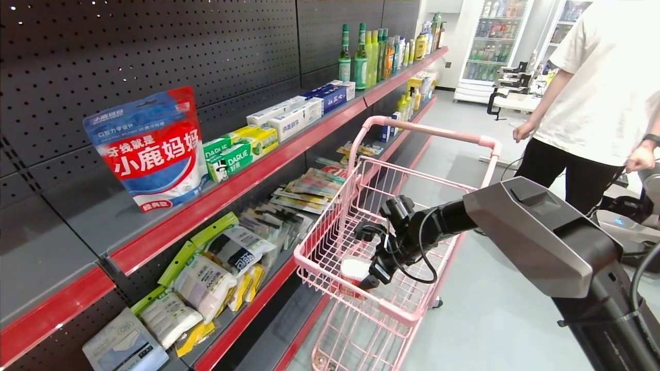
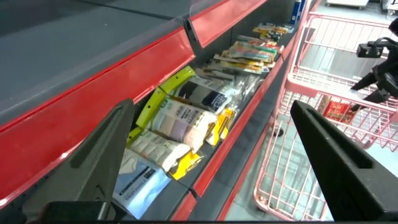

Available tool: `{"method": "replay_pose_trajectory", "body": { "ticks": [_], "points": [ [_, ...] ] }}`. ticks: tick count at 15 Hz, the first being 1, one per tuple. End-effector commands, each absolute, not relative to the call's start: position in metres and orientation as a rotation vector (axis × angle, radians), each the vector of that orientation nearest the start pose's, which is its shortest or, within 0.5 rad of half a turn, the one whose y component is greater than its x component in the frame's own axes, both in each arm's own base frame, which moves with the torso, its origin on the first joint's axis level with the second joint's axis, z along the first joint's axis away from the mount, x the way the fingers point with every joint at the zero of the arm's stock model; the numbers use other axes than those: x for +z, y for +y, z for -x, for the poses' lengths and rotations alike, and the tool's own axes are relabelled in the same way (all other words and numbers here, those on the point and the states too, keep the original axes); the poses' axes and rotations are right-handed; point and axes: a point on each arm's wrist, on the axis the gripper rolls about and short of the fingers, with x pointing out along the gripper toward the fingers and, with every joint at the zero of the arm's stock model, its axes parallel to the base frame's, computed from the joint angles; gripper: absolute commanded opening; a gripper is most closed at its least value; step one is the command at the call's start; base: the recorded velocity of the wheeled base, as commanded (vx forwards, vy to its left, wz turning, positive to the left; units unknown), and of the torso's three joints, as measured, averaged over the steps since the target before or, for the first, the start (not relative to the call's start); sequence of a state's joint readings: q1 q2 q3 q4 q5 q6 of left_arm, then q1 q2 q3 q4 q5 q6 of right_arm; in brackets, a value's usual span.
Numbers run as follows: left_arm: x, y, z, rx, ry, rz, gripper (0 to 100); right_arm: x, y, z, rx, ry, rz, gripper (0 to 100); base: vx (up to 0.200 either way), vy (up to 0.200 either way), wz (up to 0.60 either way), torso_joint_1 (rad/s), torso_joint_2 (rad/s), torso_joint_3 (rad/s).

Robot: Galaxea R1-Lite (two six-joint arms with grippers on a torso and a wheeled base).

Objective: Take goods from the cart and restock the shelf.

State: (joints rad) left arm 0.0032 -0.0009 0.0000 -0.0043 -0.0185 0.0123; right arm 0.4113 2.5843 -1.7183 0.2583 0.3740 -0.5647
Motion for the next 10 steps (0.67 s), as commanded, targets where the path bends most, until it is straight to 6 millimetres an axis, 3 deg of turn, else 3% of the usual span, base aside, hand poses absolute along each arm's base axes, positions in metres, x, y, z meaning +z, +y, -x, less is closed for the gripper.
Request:
{"method": "replay_pose_trajectory", "body": {
  "ticks": [1,4,10],
  "points": [
    [0.076,0.000,0.023,-0.017,-0.005,-0.012,100,-0.019,0.200,-0.429,1.009,0.913,0.502,100,0.000,0.000,0.00,0.000,0.00,0.000],
    [0.076,0.000,0.023,-0.015,-0.005,-0.012,100,-0.032,0.204,-0.438,1.007,0.906,0.504,100,0.000,0.000,0.00,0.000,0.00,0.000],
    [0.076,0.000,0.023,-0.017,-0.005,-0.012,100,-0.036,0.209,-0.441,1.002,0.900,0.494,100,0.000,0.000,0.00,0.000,0.00,0.000]
  ]
}}
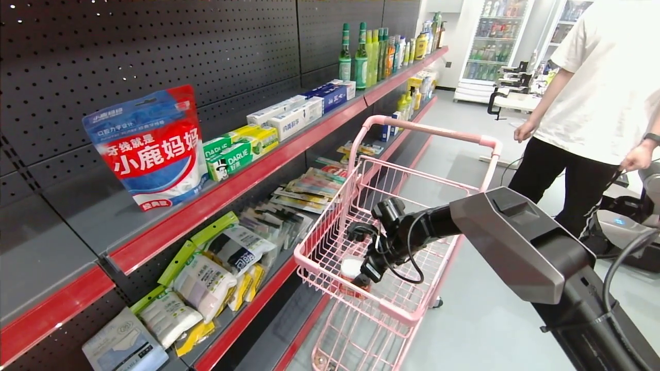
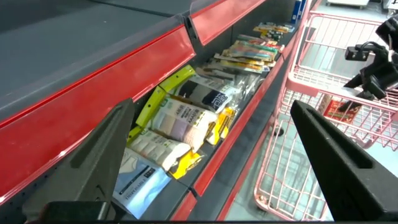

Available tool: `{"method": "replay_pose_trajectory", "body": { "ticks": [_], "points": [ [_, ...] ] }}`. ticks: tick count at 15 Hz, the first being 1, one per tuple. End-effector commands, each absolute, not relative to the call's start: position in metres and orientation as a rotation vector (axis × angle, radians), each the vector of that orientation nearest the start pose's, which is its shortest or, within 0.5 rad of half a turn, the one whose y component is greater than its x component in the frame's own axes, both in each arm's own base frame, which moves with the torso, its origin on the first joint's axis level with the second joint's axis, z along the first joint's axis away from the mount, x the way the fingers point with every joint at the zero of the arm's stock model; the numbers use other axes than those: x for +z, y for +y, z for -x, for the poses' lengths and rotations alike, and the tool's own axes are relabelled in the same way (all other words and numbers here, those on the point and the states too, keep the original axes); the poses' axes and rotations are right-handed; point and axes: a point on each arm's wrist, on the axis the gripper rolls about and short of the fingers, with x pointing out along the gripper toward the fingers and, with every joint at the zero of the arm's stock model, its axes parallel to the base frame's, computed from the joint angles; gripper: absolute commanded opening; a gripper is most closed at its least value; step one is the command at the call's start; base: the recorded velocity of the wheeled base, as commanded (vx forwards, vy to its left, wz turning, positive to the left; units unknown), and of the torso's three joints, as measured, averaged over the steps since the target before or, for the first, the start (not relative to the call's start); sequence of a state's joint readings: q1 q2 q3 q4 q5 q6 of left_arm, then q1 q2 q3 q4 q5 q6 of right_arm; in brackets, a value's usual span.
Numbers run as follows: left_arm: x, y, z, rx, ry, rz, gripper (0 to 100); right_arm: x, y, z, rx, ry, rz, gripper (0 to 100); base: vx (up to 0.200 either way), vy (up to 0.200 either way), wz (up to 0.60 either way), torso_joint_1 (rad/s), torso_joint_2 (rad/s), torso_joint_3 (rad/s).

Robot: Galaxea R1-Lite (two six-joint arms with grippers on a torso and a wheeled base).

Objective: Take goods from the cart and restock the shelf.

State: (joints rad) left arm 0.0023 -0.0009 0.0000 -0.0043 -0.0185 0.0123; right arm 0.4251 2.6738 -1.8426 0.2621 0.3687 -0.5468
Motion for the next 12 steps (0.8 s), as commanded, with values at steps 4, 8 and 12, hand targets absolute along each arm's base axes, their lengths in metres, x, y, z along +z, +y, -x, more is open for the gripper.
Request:
{"method": "replay_pose_trajectory", "body": {
  "ticks": [4,8,12],
  "points": [
    [0.076,0.000,0.023,-0.015,-0.005,-0.011,100,-0.037,0.215,-0.444,1.005,0.887,0.498,100,0.000,0.000,0.00,0.000,0.00,0.000],
    [0.076,0.000,0.023,-0.015,-0.005,-0.011,100,-0.043,0.223,-0.438,1.024,0.895,0.521,100,0.000,0.000,0.00,0.000,0.00,0.000],
    [0.076,0.000,0.023,-0.015,-0.005,-0.011,100,-0.047,0.224,-0.440,1.023,0.891,0.525,100,0.000,0.000,0.00,0.000,0.00,0.000]
  ]
}}
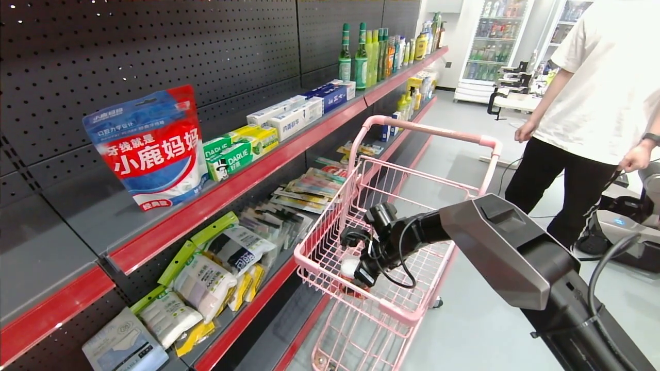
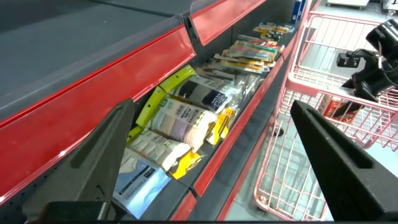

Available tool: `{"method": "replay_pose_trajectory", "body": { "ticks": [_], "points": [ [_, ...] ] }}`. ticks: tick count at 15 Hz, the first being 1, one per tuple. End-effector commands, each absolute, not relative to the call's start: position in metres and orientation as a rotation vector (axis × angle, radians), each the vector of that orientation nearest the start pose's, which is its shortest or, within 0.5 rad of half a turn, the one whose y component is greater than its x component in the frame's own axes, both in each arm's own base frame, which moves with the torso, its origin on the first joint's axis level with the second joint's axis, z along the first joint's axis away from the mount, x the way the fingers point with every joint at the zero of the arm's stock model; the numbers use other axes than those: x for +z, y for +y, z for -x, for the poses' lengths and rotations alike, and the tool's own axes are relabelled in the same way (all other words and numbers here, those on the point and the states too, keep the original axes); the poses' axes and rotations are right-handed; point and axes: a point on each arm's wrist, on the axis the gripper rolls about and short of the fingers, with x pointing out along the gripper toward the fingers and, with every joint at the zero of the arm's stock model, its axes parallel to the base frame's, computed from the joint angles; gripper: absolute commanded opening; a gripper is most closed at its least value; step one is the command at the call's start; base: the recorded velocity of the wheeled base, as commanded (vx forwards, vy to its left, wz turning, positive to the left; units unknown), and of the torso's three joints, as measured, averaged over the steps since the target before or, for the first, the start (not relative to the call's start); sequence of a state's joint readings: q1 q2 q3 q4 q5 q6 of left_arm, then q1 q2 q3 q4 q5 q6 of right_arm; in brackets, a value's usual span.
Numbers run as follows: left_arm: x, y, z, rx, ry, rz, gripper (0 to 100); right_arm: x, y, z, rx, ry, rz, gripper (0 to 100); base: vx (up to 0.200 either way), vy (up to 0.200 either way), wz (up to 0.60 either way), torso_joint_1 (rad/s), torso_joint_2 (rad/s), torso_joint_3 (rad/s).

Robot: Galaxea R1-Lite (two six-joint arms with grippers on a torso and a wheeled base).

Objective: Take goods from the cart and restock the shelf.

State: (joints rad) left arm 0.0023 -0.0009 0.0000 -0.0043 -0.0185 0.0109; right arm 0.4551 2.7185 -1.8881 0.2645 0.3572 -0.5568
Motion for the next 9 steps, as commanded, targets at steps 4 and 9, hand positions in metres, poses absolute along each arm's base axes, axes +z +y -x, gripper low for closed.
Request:
{"method": "replay_pose_trajectory", "body": {
  "ticks": [4,9],
  "points": [
    [0.0760,-0.0005,0.0228,-0.015,-0.005,-0.011,100,-0.0508,0.2206,-0.4413,1.009,0.905,0.527,100,0.000,0.000,0.00,0.000,0.00,0.000],
    [0.0760,-0.0005,0.0228,-0.015,-0.005,-0.012,100,-0.0514,0.2179,-0.4416,0.999,0.911,0.535,100,0.000,0.000,0.00,0.000,0.00,0.000]
  ]
}}
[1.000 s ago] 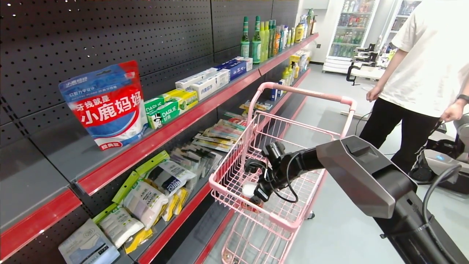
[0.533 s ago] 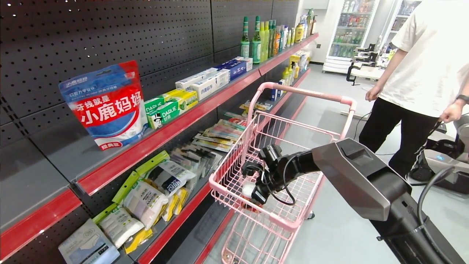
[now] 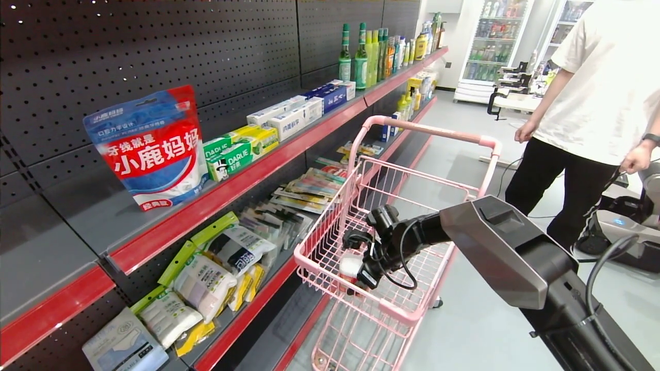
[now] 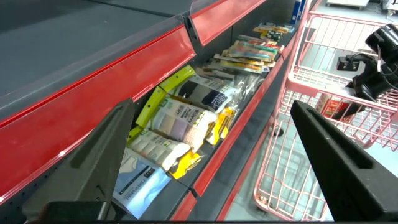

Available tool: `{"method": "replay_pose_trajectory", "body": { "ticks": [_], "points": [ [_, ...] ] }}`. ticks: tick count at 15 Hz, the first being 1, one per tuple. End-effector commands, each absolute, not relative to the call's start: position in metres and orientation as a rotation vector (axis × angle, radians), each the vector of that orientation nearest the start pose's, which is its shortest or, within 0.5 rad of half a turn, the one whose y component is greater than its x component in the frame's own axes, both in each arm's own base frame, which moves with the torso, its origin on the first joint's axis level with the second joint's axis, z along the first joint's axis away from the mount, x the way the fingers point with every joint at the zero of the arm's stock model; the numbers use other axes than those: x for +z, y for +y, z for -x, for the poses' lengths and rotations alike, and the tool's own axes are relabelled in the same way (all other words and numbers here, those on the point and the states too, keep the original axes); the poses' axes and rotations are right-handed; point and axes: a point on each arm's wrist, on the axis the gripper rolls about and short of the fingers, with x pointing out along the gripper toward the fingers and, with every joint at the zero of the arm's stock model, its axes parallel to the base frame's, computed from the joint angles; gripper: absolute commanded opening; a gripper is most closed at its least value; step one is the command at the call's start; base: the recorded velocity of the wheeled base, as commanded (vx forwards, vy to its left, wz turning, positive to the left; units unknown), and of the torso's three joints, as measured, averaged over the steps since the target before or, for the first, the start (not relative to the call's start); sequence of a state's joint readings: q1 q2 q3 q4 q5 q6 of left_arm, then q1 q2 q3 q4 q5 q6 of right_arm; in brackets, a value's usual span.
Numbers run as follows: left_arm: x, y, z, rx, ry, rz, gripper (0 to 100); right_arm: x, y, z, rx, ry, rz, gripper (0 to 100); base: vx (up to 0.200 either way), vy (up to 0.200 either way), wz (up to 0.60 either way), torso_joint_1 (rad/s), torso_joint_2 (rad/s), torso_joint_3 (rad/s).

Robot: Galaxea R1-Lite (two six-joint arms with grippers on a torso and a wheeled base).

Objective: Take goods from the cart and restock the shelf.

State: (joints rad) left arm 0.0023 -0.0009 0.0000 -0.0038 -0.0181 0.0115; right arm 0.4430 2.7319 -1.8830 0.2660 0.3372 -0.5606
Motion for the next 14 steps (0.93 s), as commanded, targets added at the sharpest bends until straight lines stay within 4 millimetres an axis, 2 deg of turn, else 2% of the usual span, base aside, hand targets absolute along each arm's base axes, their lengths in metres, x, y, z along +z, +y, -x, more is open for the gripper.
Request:
{"method": "replay_pose_trajectory", "body": {
  "ticks": [1,9,10,14],
  "points": [
    [0.0760,-0.0004,0.0228,-0.017,-0.005,-0.012,100,-0.0518,0.2178,-0.4413,0.999,0.912,0.535,100,0.000,0.000,0.00,0.000,0.00,0.000],
    [0.0760,-0.0005,0.0228,-0.015,-0.005,-0.012,100,-0.0481,0.2197,-0.4436,0.998,0.894,0.536,100,0.000,0.000,0.00,0.000,0.00,0.000],
    [0.0760,-0.0005,0.0228,-0.015,-0.005,-0.012,100,-0.0481,0.2197,-0.4436,0.998,0.894,0.536,0,0.000,0.000,0.00,0.000,0.00,0.000],
    [0.0760,-0.0005,0.0228,-0.015,-0.005,-0.012,100,-0.0512,0.2189,-0.4419,1.001,0.906,0.537,0,0.000,0.000,0.00,0.000,0.00,0.000]
  ]
}}
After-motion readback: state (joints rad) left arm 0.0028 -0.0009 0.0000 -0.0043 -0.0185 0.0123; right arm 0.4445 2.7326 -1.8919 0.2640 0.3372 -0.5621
